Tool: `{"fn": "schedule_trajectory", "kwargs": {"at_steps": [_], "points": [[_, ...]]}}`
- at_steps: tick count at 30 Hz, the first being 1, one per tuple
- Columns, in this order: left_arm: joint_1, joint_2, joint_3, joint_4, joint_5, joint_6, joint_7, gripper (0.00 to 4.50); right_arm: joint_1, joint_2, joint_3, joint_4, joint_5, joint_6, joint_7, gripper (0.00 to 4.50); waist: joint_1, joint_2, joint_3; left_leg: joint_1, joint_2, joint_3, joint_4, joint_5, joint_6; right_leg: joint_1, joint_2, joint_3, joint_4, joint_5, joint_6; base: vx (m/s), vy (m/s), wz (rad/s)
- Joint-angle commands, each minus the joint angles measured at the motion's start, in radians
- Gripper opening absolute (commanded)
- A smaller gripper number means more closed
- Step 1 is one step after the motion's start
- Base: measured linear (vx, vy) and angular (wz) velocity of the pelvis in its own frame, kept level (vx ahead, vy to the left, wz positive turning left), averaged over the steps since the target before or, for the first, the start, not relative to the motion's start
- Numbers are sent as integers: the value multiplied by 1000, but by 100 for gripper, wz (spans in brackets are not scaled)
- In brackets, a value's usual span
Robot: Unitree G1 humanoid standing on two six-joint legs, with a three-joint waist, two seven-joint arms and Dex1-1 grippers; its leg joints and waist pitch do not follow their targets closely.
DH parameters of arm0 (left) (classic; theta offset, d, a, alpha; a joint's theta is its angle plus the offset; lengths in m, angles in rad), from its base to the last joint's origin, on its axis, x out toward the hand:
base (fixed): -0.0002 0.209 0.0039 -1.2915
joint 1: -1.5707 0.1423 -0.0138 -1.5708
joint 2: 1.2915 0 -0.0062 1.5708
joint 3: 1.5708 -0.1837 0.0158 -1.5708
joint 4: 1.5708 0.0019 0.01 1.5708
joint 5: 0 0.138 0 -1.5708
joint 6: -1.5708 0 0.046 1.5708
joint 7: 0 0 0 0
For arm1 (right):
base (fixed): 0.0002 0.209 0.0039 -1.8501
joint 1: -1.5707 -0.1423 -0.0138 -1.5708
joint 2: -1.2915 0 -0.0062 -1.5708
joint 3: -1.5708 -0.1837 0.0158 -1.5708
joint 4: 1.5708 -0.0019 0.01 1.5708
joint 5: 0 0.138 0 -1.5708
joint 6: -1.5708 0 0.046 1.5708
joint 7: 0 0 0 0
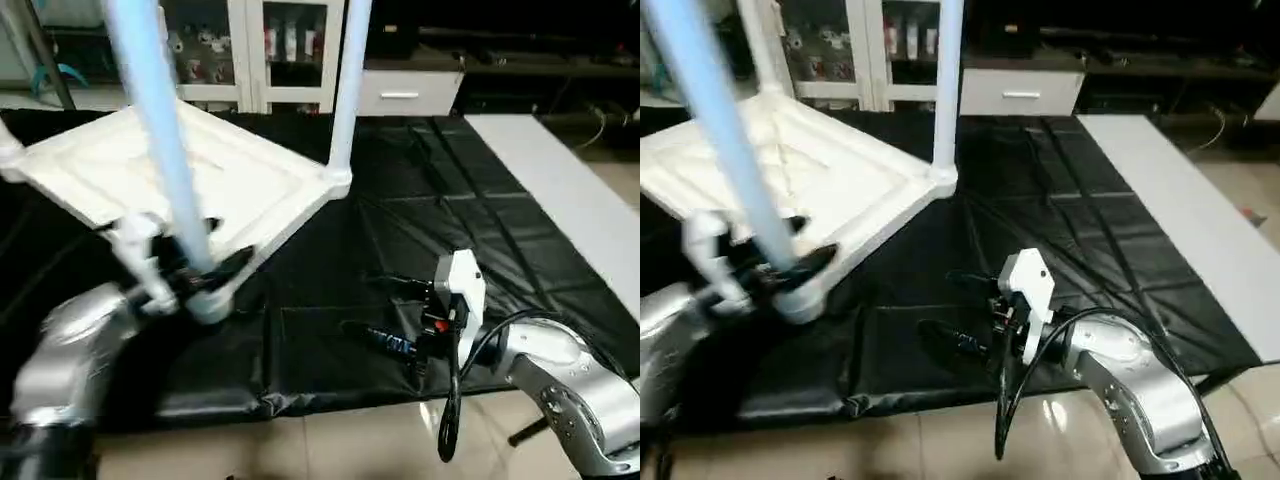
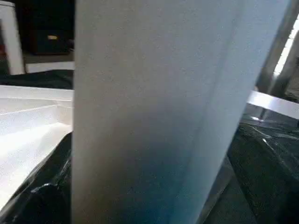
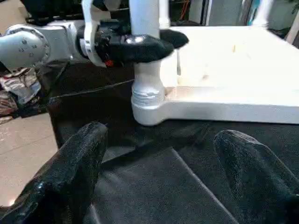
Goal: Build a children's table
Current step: Rotate table base
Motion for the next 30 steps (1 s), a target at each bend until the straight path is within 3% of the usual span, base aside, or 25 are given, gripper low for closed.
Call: {"fn": "schedule_trajectory", "kwargs": {"at_steps": [1, 2, 3, 4, 5, 6, 7, 8, 9, 10, 12, 13, 16, 17, 20, 24, 26, 27, 29, 30], "points": [[-51, -28, -53, 53, 38, -20, -17, 444, 7, -10, -24, -16, -9, -5, -10, 404, -3, 22, -53, 4, 44, -14, -72, -80, 23, 44, -65, 38, -59, 66, -242, 0, 0, 0], [-94, -55, -81, 100, 68, -35, -12, 444, 11, -11, -26, -21, -9, -5, -12, 404, -3, 19, -54, 6, 45, -13, -71, -83, 26, 43, -65, 38, -60, 56, -243, 0, 0, 0], [-114, -67, -94, 122, 81, -43, -10, 444, 13, -12, -28, -22, -8, -5, -13, 404, 1, 24, -52, 11, 45, -11, -71, -101, 25, 38, -63, 37, -67, 26, -240, 0, 0, 0], [-181, -108, -133, 200, 133, -70, 13, 444, 18, -15, -30, -28, -7, -5, -18, 404, 2, 28, -52, 13, 46, -11, -71, -112, 24, 38, -65, 38, -67, 17, -243, 0, 0, 0], [-253, -153, -164, 287, 181, -99, 43, 444, 22, -17, -32, -31, -7, -6, -20, 404, 5, 24, -51, 15, 46, -10, -72, -132, 21, 38, -65, 39, -71, -12, -240, 0, 0, 0], [-253, -153, -164, 287, 181, -99, 43, 444, 22, -17, -32, -31, -7, -6, -20, 404, 7, 31, -49, 17, 47, -10, -73, -152, 13, 36, -65, 38, -78, -36, -235, 0, 0, 0], [-253, -153, -164, 287, 181, -99, 43, 444, 22, -17, -32, -31, -7, -6, -20, 404, 6, 27, -51, 15, 47, -12, -73, -154, 11, 40, -68, 39, -74, -32, -237, 0, 0, 0], [-392, -238, -209, 456, 262, -151, 124, 444, 29, -19, -34, -40, -9, -6, -33, 404, 3, 29, -51, 7, 45, -14, -74, -142, 12, 45, -67, 38, -76, -24, -233, 0, 0, 0], [-392, -238, -209, 456, 262, -151, 124, 444, 29, -19, -34, -40, -9, -6, -33, 404, 2, 26, -51, 6, 43, -12, -72, -140, 17, 44, -66, 40, -79, -25, -226, 0, 0, 0], [-487, -297, -240, 564, 316, -182, 191, 444, 34, -18, -39, -47, -11, -4, -45, 404, 6, 38, -56, 10, 46, -17, -70, -131, 14, 46, -73, 39, -70, 0, -235, 0, 0, 0], [-527, -323, -256, 606, 341, -192, 220, 444, 37, -17, -41, -51, -12, -2, -51, 404, 5, 30, -57, 7, 46, -18, -67, -126, 20, 51, -74, 39, -73, 20, -243, 0, 0, 0], [-527, -323, -256, 606, 341, -192, 220, 444, 37, -17, -41, -51, -12, -2, -51, 404, 4, 25, -59, -6, 44, -20, -64, -82, 34, 61, -75, 39, -65, 70, -250, 0, 0, 0], [-596, -364, -255, 693, 381, -236, 312, 444, 45, -12, -49, -59, -22, -4, -70, 404, -3, 33, -62, -11, 40, -18, -56, -27, 75, 60, -74, 37, -62, 153, -270, 0, 0, 0], [-596, -364, -255, 693, 381, -236, 312, 444, 45, -12, -49, -59, -22, -4, -70, 404, -5, 37, -63, -8, 42, -19, -55, -36, 81, 60, -73, 36, -63, 153, -278, 0, 0, 0], [-600, -365, -227, 719, 372, -265, 331, 444, 53, -6, -53, -67, -23, -5, -87, 404, -10, 35, -57, -12, 41, -19, -58, -64, 90, 61, -74, 34, -72, 75, -280, 0, 0, 0], [-562, -355, -188, 716, 332, -314, 253, 444, 69, -3, -46, -83, -18, 1, -103, 404, -13, 41, -56, -8, 47, -19, -63, -101, 82, 53, -74, 35, -77, -13, -275, 0, 0, 0], [-476, -331, -174, 595, 274, -281, 176, 444, 75, 1, -41, -86, -19, 4, -109, 404, -10, 35, -55, -9, 54, -23, -68, -97, 82, 57, -82, 36, -70, 13, -288, 0, 0, 0], [-375, -295, -169, 442, 217, -221, 111, 444, 77, 6, -36, -83, -23, 4, -113, 404, -15, 31, -51, -17, 50, -20, -70, -94, 86, 54, -76, 34, -72, 11, -287, 0, 0, 0], [-295, -265, -165, 321, 174, -177, 63, 444, 77, 9, -32, -79, -26, 4, -117, 404, -20, 41, -53, -11, 55, -19, -69, -112, 86, 47, -80, 34, -70, -7, -296, 0, 0, 0], [-248, -247, -165, 252, 151, -155, 42, 444, 80, 11, -30, -79, -28, 4, -121, 404, -17, 37, -54, -6, 56, -15, -68, -122, 85, 43, -79, 35, -71, -27, -288, 0, 0, 0]]}}
